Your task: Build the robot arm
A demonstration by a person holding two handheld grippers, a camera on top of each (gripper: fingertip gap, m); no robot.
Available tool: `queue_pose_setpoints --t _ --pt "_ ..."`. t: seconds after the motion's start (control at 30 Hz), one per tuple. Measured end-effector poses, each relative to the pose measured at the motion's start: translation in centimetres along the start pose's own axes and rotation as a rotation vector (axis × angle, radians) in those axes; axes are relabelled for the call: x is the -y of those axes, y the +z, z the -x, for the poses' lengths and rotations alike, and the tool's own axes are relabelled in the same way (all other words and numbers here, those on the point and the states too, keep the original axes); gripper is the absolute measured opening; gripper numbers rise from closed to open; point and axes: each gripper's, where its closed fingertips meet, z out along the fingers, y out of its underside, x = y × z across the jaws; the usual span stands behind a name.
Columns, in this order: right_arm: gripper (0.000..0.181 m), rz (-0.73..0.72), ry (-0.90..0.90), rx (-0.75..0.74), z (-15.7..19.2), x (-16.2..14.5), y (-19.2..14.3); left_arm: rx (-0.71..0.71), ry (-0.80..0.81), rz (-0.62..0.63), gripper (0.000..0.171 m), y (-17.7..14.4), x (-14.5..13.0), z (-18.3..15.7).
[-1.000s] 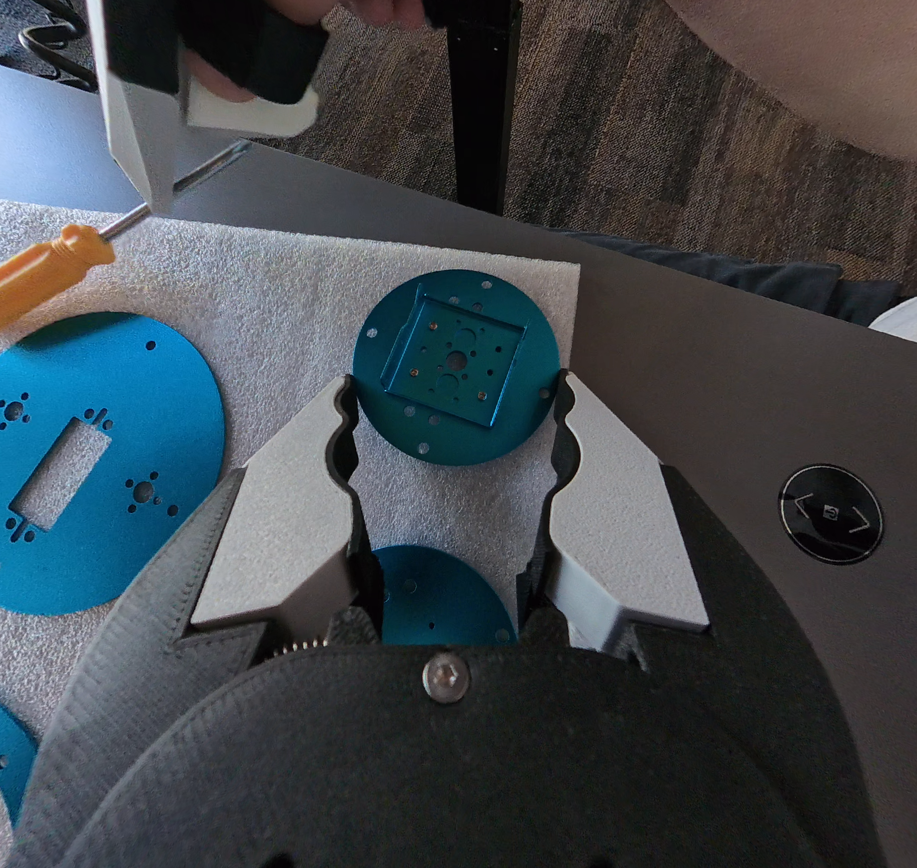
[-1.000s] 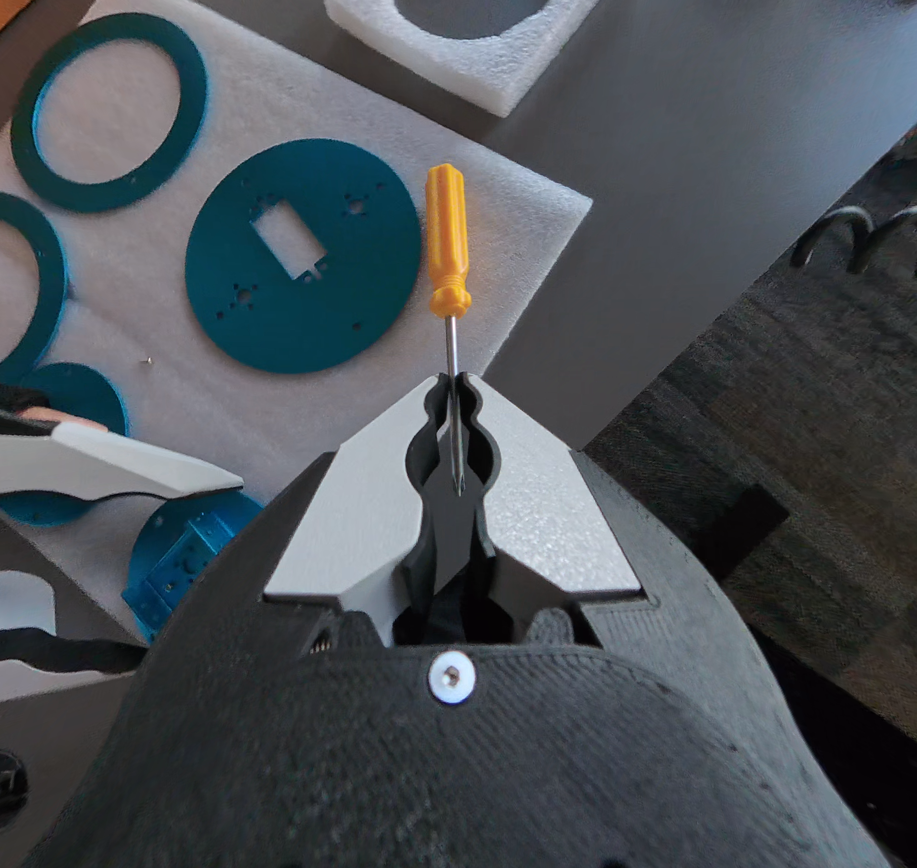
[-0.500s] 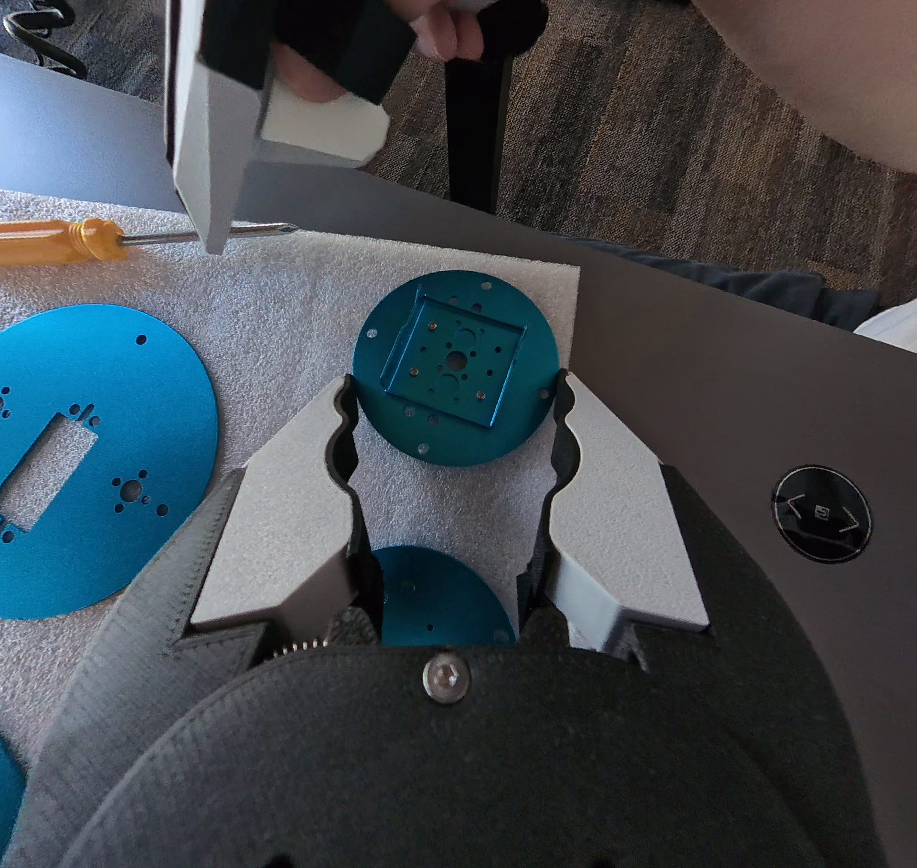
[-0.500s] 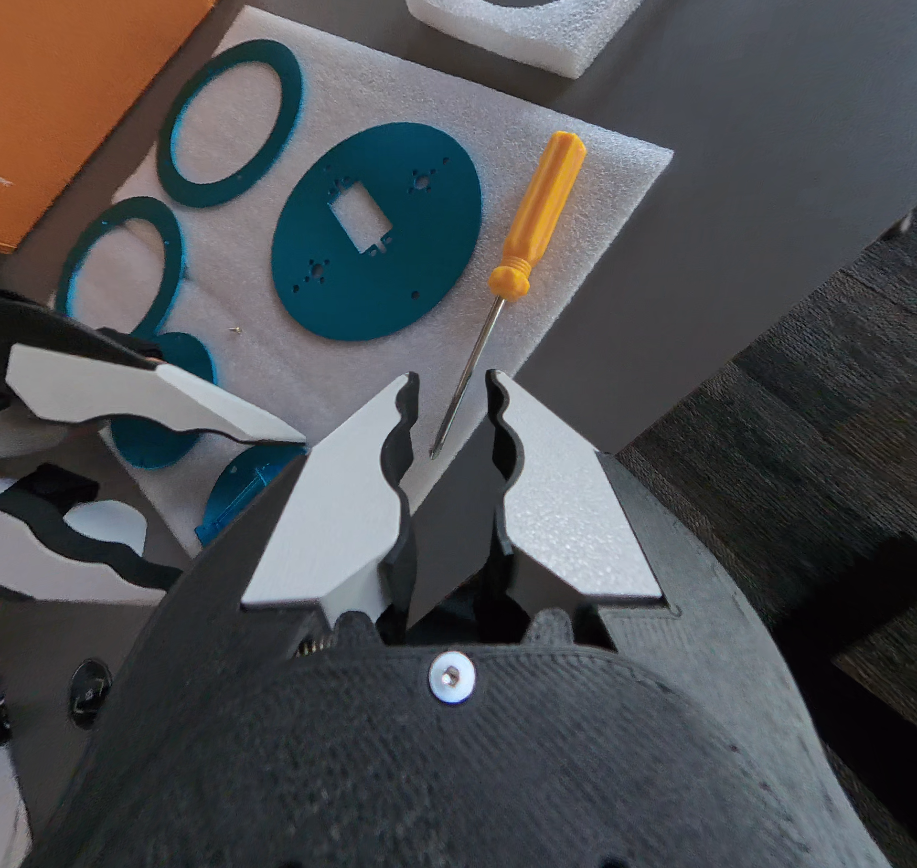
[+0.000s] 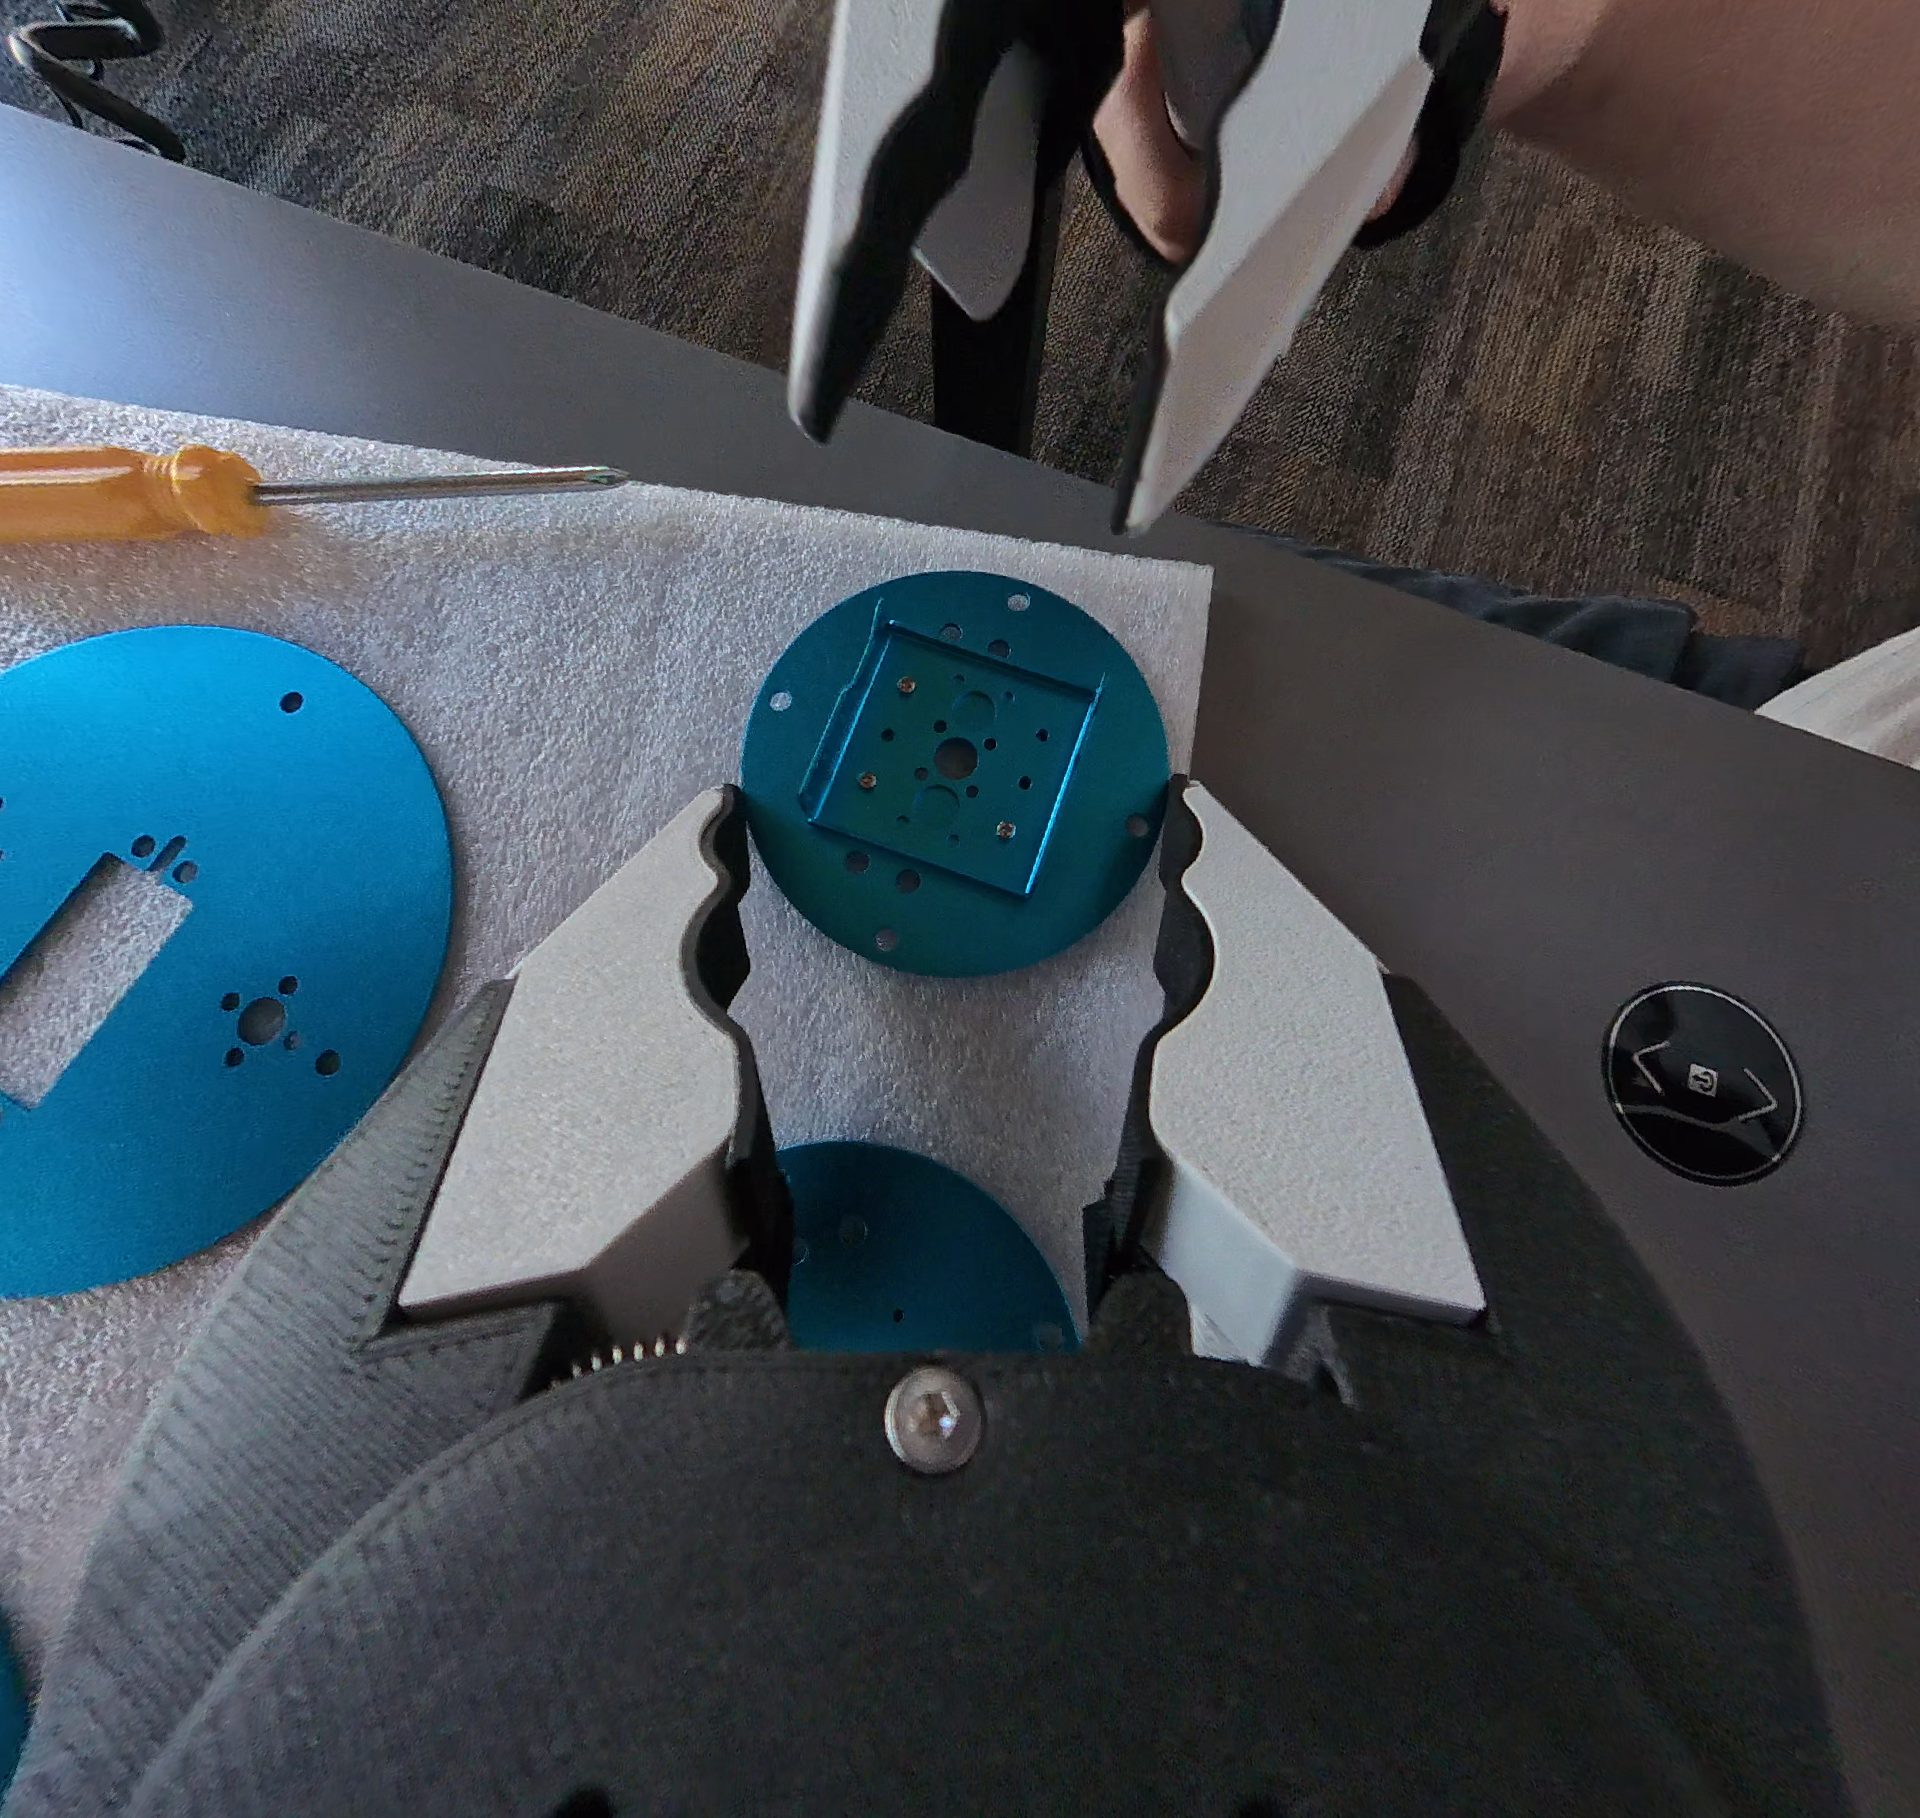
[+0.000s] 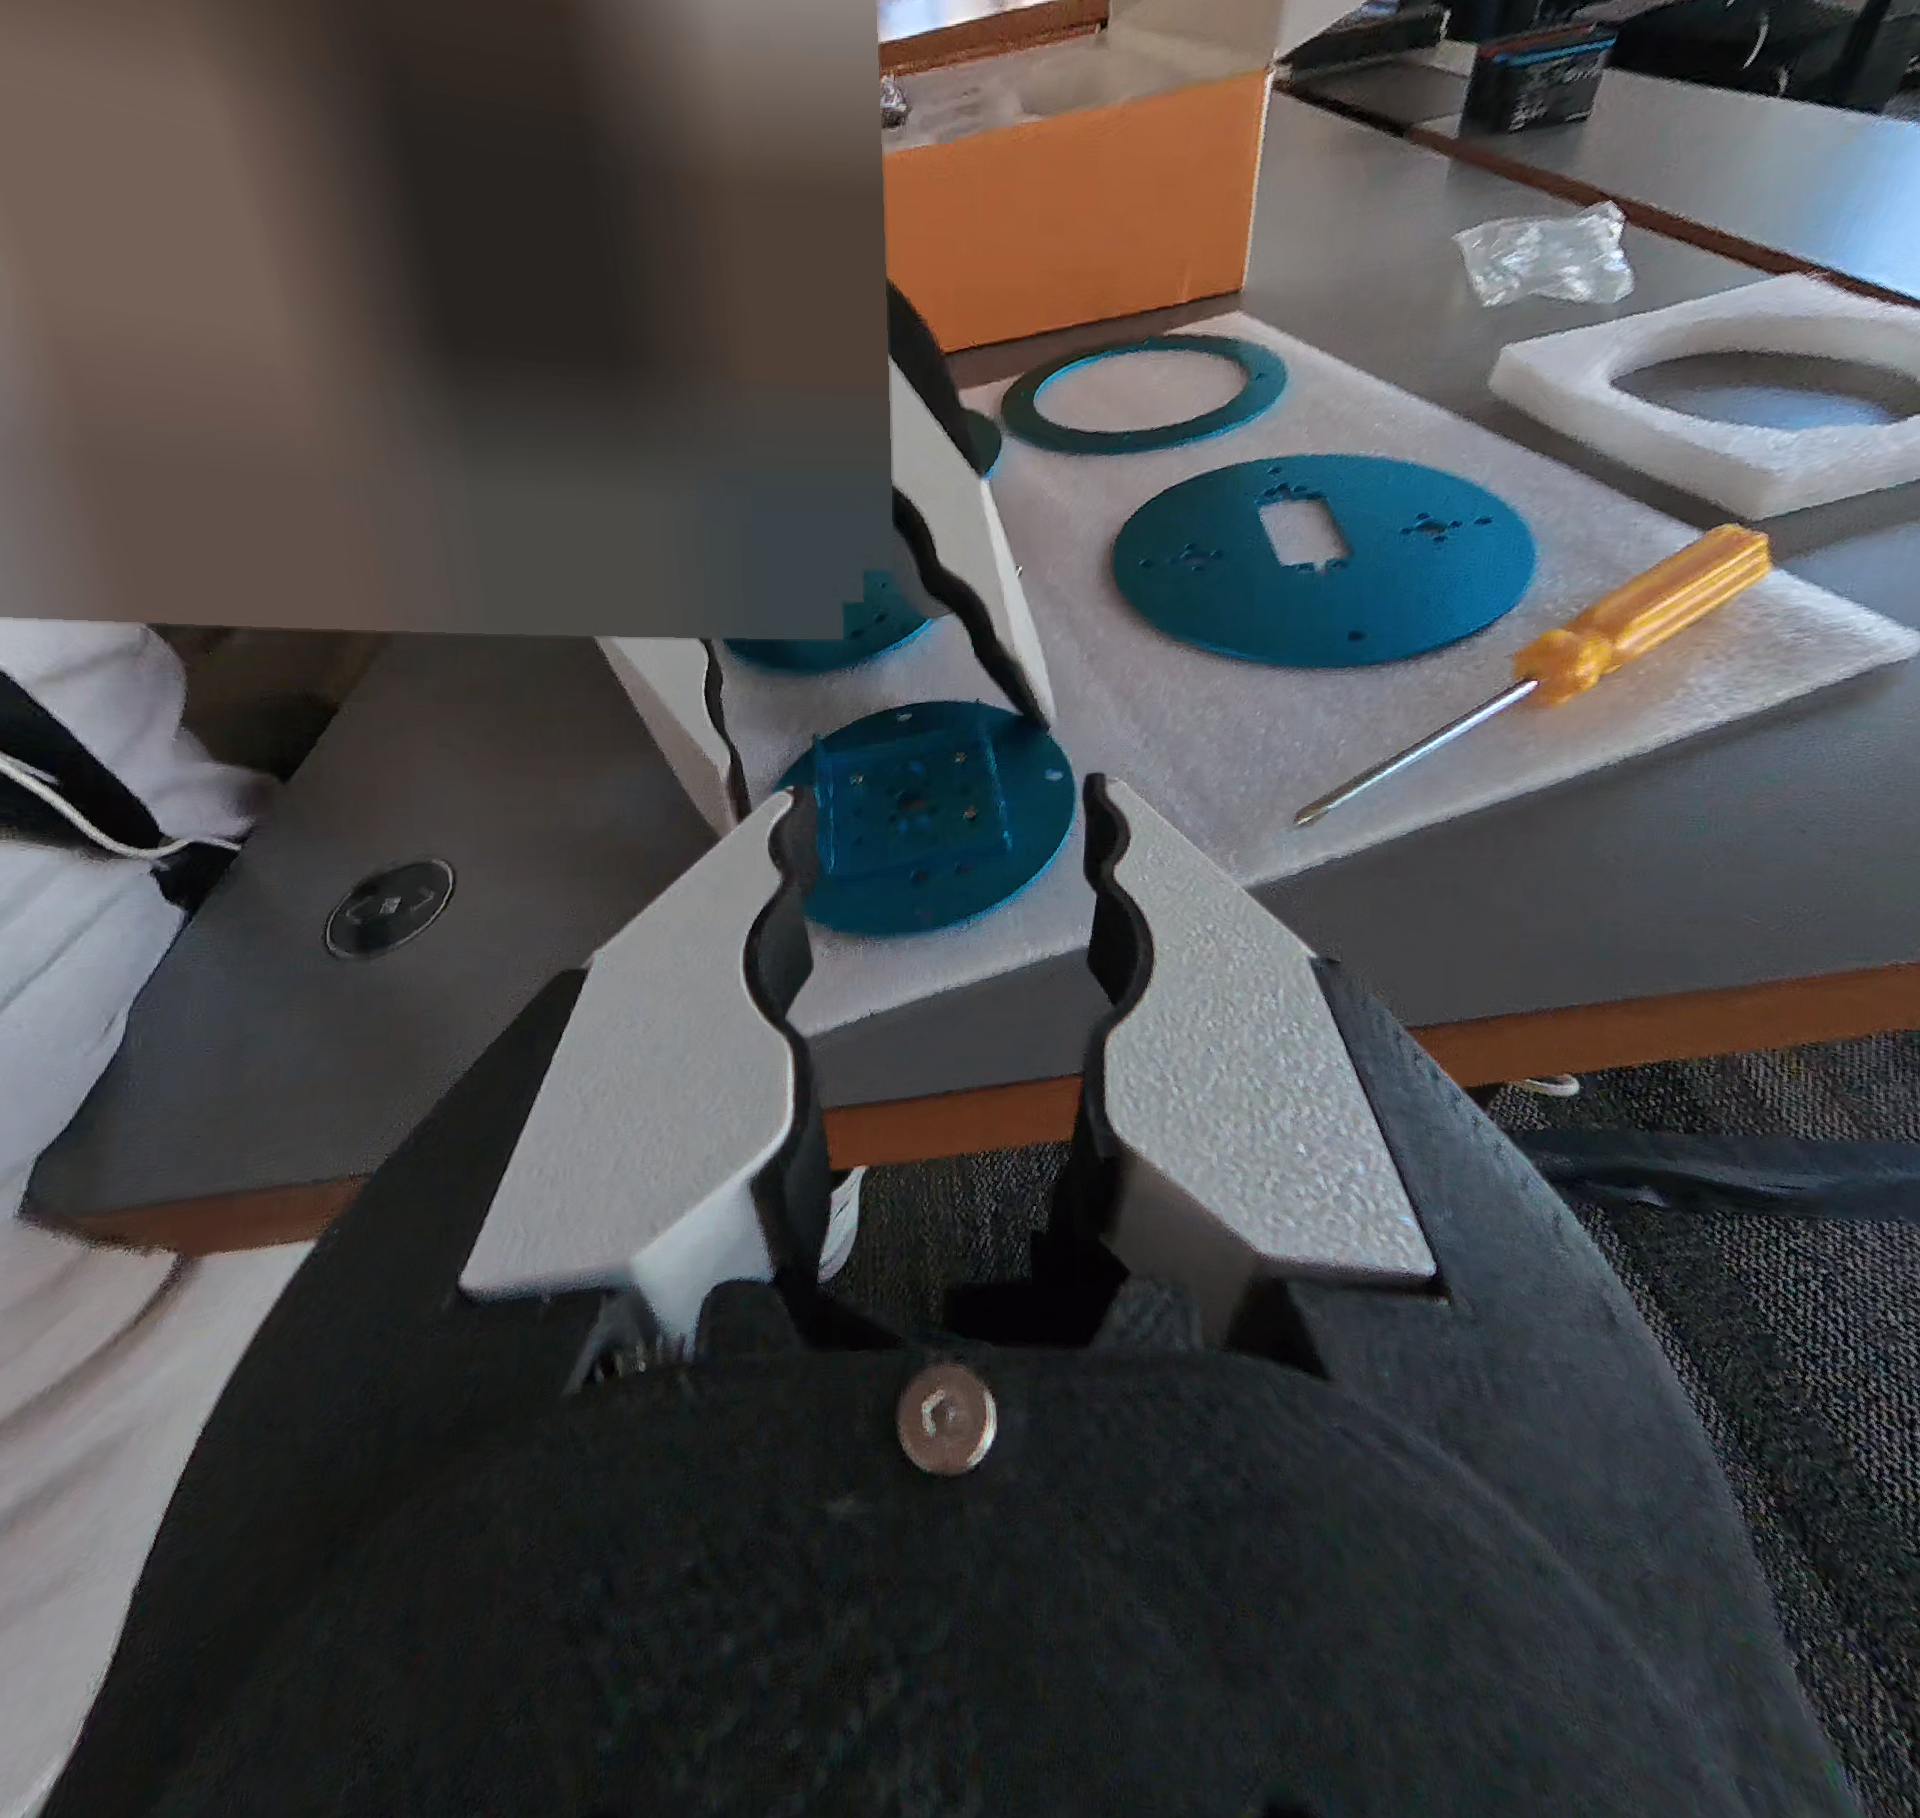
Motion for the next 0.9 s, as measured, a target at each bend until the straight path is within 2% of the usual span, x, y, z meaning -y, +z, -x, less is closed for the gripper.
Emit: queue_pose_setpoints --t 0.13,0.33,0.9 --pt "0.053 0.075 -0.043 0.037 0.9 -1.5 0.2 -0.030 -0.051 0.008 0.080 -1.1 -0.2 0.0" --pt "0.053 0.206 -0.137 0.023 1.0 -3.5 0.8 -0.008 0.018 0.061 0.066 -2.1 -1.5 0.3" --pt "0.048 0.176 -0.109 0.011 0.7 -3.4 0.9 -0.012 0.021 0.040 0.062 -1.8 -1.5 0.4"
